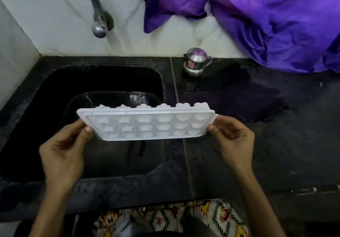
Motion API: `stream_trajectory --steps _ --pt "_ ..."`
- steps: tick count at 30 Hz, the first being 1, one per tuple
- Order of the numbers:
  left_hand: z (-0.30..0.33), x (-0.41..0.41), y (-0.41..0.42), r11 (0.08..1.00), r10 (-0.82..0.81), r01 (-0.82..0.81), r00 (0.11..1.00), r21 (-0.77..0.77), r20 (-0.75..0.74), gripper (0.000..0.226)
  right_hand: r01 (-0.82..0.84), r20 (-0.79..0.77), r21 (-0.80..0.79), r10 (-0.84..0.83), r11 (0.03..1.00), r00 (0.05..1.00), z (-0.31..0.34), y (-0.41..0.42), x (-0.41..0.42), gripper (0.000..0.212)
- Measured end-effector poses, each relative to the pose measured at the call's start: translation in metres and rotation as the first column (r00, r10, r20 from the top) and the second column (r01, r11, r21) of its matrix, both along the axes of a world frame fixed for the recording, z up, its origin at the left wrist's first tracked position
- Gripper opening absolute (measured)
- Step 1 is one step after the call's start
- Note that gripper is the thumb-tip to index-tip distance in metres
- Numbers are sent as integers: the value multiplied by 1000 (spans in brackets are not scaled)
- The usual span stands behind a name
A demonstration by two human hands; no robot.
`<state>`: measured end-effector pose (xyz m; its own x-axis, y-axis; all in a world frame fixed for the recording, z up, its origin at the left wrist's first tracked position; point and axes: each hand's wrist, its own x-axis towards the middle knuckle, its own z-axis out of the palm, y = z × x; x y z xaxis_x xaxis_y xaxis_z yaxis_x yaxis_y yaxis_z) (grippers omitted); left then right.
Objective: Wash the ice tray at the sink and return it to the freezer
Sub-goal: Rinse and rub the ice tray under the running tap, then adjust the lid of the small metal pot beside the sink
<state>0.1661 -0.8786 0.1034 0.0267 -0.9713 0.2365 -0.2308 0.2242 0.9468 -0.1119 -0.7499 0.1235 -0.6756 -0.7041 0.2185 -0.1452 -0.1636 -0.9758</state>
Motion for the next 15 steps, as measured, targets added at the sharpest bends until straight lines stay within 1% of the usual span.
stream_trajectory --steps 1,2,3,5,9,11,13,15 --pt "-1 -28 17 999 1 -3 1000 -49 -30 26 2 15 10 -2 1000 1000 -1 11 -24 31" --pt "0 -54 30 999 -27 25 998 -36 -56 28 3 42 18 -3 1000 999 -3 24 -52 30" --pt "5 -76 41 995 -90 87 994 -45 -57 30 -1 61 32 -1 999 998 -4 34 -72 29" --pt "1 -110 57 989 -144 143 990 -32 -3 29 -20 104 74 12 997 994 -9 48 -105 28" --pt "-7 -164 69 958 -284 278 953 67 108 36 -92 202 192 52 977 978 -22 70 -170 26" --pt "-12 -182 74 934 -349 328 923 142 164 37 -129 243 247 68 960 968 -31 73 -195 25" --pt "-20 -195 73 898 -412 369 896 240 167 38 -152 266 305 69 940 961 -42 72 -214 23" --pt "-27 -204 70 873 -438 369 881 318 181 37 -180 283 361 76 915 956 -53 68 -228 22"
